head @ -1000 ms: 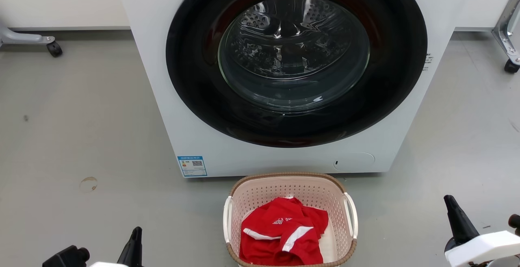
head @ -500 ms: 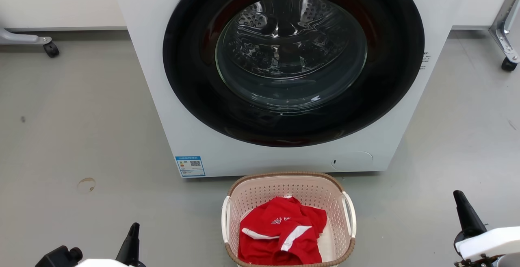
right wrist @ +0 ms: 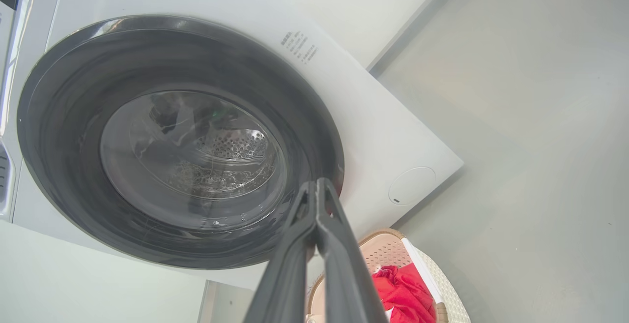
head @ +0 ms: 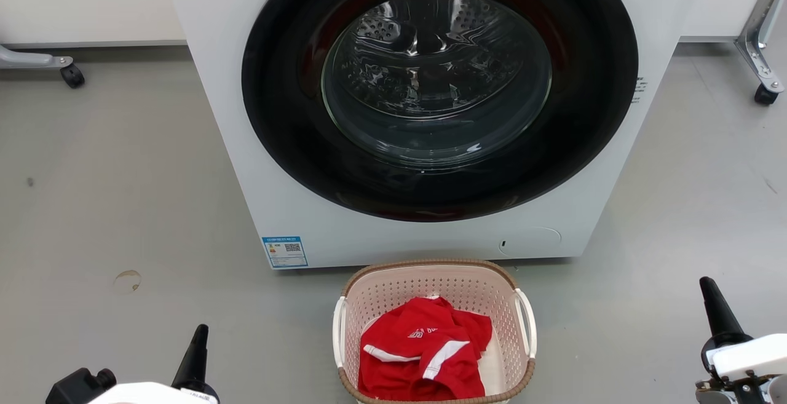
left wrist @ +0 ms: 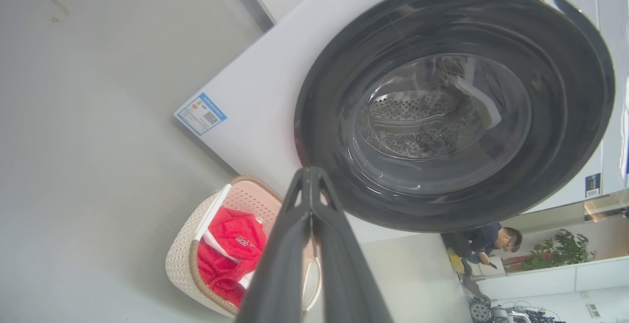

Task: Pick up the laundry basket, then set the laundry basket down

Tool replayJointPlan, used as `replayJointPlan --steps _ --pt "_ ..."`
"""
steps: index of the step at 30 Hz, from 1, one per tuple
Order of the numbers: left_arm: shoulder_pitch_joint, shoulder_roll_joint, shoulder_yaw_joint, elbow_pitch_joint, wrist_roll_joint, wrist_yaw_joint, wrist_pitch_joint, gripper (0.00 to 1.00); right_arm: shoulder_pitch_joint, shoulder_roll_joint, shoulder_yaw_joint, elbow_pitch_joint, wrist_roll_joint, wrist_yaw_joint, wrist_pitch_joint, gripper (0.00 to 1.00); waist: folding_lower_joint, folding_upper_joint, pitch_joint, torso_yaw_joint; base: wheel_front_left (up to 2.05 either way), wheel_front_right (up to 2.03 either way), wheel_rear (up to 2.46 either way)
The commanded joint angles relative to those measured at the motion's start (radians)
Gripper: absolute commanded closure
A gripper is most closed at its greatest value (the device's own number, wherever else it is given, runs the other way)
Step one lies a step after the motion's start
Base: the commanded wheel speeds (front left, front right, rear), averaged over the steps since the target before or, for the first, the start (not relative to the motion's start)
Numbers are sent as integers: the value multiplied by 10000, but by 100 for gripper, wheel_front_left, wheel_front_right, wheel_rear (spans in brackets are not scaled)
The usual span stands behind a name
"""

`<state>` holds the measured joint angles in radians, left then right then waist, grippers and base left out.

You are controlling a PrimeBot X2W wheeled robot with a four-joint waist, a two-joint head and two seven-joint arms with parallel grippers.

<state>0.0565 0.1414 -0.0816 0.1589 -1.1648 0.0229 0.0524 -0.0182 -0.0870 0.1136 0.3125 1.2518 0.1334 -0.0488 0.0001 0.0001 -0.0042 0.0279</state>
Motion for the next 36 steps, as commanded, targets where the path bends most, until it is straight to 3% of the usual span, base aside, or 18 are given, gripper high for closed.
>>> replayJointPlan --steps 1,36 --pt "-554 40 316 -179 -198 -124 0 100 -543 -225 -40 -309 185 -15 78 100 0 -1 1 -3 0 0 0" --pt "-1317 -577 1401 555 -3239 -1118 373 100 -784 130 -1530 -572 2635 -23 1097 100 0 -1 51 -197 0 0 0"
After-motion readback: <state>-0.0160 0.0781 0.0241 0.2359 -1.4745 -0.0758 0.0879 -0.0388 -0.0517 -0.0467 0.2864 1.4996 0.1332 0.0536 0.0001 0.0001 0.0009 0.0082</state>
